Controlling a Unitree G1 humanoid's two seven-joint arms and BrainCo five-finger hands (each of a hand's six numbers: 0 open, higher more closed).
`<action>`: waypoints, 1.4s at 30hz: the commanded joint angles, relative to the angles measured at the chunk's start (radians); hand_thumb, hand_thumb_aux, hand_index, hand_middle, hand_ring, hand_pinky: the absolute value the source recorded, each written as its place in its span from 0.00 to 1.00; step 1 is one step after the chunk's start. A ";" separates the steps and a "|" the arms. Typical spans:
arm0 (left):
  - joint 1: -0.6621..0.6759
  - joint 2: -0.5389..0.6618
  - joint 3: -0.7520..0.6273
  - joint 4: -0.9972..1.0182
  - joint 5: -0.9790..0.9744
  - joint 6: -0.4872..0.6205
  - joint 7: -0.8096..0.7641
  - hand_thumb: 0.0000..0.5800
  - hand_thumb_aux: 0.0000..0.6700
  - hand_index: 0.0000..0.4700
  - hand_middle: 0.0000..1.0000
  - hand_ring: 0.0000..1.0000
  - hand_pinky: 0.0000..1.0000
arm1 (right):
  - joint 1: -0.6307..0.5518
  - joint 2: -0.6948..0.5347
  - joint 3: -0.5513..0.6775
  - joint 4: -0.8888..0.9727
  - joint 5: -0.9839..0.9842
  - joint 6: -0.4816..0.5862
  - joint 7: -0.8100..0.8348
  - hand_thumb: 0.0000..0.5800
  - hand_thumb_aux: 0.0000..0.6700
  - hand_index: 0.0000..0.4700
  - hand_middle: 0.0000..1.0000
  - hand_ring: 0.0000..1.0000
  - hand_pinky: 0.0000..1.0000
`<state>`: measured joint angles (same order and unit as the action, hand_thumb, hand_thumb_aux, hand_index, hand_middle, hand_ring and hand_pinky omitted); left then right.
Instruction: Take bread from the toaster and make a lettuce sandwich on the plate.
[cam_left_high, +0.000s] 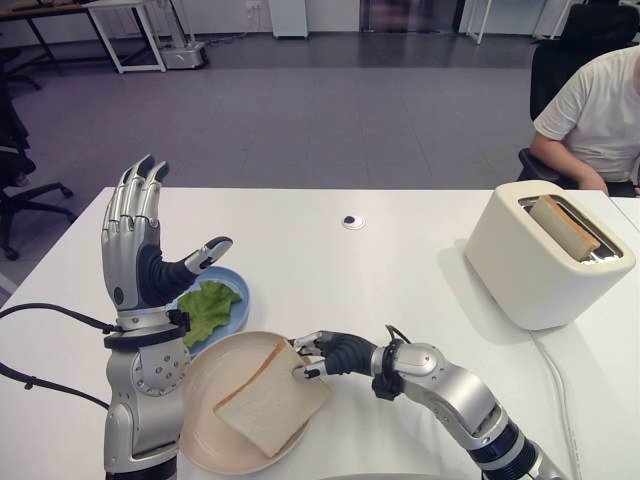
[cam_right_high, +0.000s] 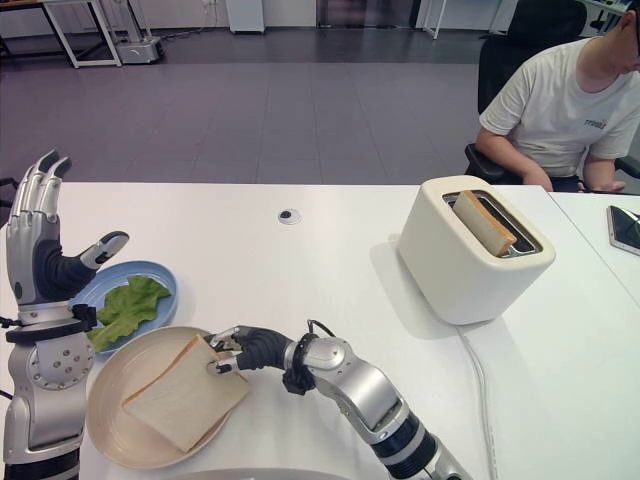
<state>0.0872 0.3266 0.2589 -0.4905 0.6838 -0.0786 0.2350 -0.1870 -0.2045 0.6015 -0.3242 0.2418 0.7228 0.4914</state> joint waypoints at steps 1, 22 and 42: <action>0.011 0.000 0.016 0.005 -0.015 -0.001 0.000 0.00 0.00 0.00 0.00 0.00 0.00 | -0.059 -0.034 -0.020 0.010 -0.020 0.017 0.033 1.00 1.00 1.00 0.00 0.00 0.00; 0.028 -0.030 0.006 -0.018 0.004 0.002 -0.004 0.00 0.00 0.00 0.00 0.00 0.00 | -0.201 -0.146 0.073 -0.025 -0.166 -0.027 0.145 1.00 1.00 1.00 0.00 0.00 0.00; 0.034 -0.001 -0.012 0.021 0.052 0.010 -0.033 0.00 0.00 0.00 0.00 0.00 0.00 | -0.428 -0.106 -0.120 0.101 -0.221 -0.107 0.170 0.00 0.00 0.00 0.00 0.00 0.00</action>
<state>0.1209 0.2990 0.2626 -0.4936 0.7069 -0.0784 0.2224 -0.5730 -0.3103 0.5273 -0.2487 0.0174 0.6126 0.6614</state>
